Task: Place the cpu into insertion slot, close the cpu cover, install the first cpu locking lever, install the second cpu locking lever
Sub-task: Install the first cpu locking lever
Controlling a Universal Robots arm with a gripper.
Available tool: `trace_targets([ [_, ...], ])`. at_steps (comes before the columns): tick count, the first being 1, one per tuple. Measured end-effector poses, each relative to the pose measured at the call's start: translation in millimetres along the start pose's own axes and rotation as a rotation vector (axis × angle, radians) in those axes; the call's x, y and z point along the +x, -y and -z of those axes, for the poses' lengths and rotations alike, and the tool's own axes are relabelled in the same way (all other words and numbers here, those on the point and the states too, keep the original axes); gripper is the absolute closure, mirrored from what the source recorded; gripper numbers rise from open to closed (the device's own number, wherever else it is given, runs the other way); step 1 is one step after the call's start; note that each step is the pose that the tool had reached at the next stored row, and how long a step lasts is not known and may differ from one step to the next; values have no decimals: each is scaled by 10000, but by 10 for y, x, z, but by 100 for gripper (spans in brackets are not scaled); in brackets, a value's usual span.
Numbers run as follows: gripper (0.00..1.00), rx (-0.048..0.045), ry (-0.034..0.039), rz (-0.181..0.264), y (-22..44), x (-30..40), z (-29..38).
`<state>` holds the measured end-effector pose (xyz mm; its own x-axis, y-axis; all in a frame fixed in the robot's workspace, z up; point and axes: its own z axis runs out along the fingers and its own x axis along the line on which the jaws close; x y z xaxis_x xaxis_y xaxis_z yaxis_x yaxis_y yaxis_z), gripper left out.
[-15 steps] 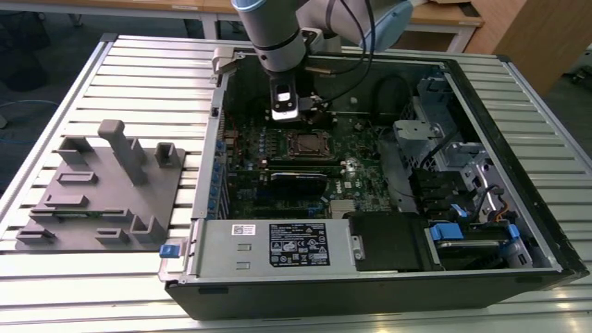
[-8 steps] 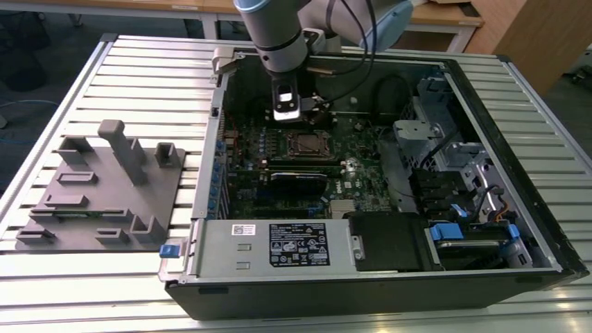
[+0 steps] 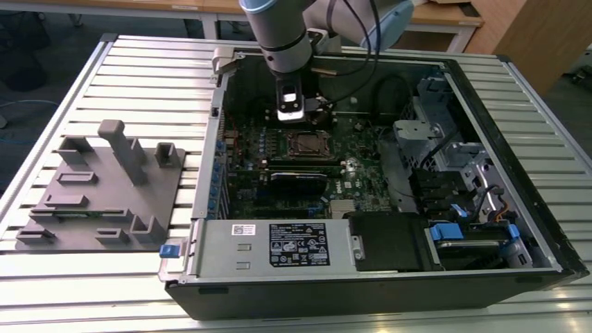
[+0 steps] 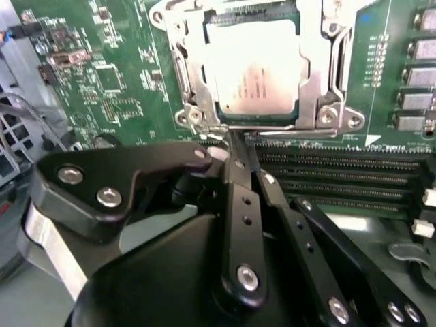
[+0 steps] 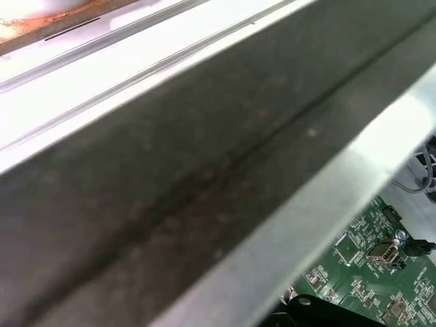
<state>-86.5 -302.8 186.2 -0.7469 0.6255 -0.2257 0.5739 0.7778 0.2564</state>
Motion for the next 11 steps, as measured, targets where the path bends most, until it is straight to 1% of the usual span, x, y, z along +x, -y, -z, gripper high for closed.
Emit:
trace_targets([
  [4,90,34,-94,-17,-14,-18,-8],
  [5,90,57,-132,-22,-21,-27,-13],
  [6,90,98,-183,-26,-28,-36,-15],
  [10,90,167,-281,-35,-44,-54,-8],
  [11,90,178,-294,-36,-47,-56,-7],
])
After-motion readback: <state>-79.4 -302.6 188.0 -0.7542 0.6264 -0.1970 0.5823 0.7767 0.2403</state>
